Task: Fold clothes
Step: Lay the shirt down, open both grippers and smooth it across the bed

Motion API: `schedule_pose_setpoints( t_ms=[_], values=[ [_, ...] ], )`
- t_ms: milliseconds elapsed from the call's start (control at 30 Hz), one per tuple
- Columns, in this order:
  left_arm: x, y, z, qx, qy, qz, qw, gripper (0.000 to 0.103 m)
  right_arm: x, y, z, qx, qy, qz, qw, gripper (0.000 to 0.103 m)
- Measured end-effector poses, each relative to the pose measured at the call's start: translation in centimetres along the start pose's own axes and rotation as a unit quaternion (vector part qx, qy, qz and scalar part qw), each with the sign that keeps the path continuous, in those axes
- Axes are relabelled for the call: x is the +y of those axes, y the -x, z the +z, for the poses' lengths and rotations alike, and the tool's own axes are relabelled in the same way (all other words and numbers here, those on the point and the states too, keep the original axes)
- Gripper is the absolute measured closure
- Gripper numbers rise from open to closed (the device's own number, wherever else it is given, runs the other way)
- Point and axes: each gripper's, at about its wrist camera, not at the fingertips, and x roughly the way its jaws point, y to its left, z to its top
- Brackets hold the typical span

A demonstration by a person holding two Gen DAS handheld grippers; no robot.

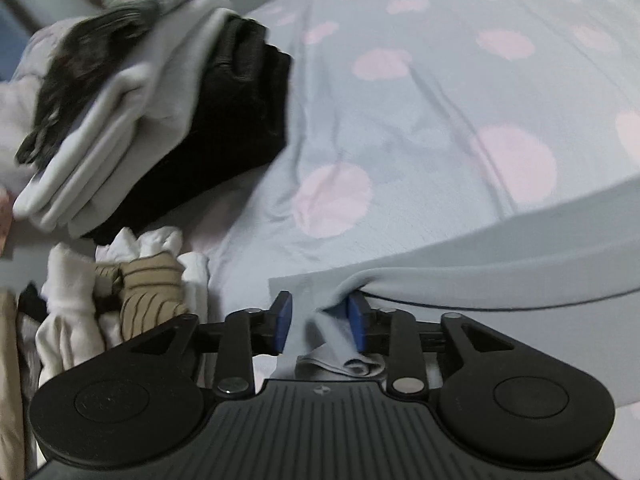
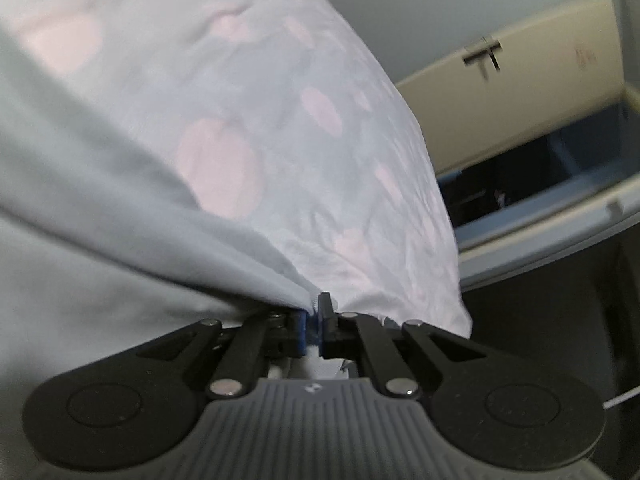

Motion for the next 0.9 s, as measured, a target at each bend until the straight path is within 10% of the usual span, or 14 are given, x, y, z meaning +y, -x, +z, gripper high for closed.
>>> schedule_pose_setpoints(
  t_ms=[133,467,733,900],
  values=[
    [0.9,2.9,-1.2,-0.038,0.017,0.015,0.9990,0.046,-2.6,1.4,0.5,0.005,-0.107,0.031,0.994,0.063],
    [-4.2,11.4,-4.9,-0.124,0.063,-0.065,0.9882,0.049,-2.4,12.1,-0.6,-0.045,-0.334,0.204,0.919,0.064],
    [-12.3,12.1,-4.2,-0.126,0.032,-0.166,0.9774,0.057,5.9,15.2,-1.3,-0.046,-0.334,0.315,0.887,0.073],
    [-15.6,8.1,-3.5,-0.095,0.032,-0.181,0.9785,0.059,9.5,14.4,-0.8,-0.048,-0.321,0.317,0.891,0.073]
  ],
)
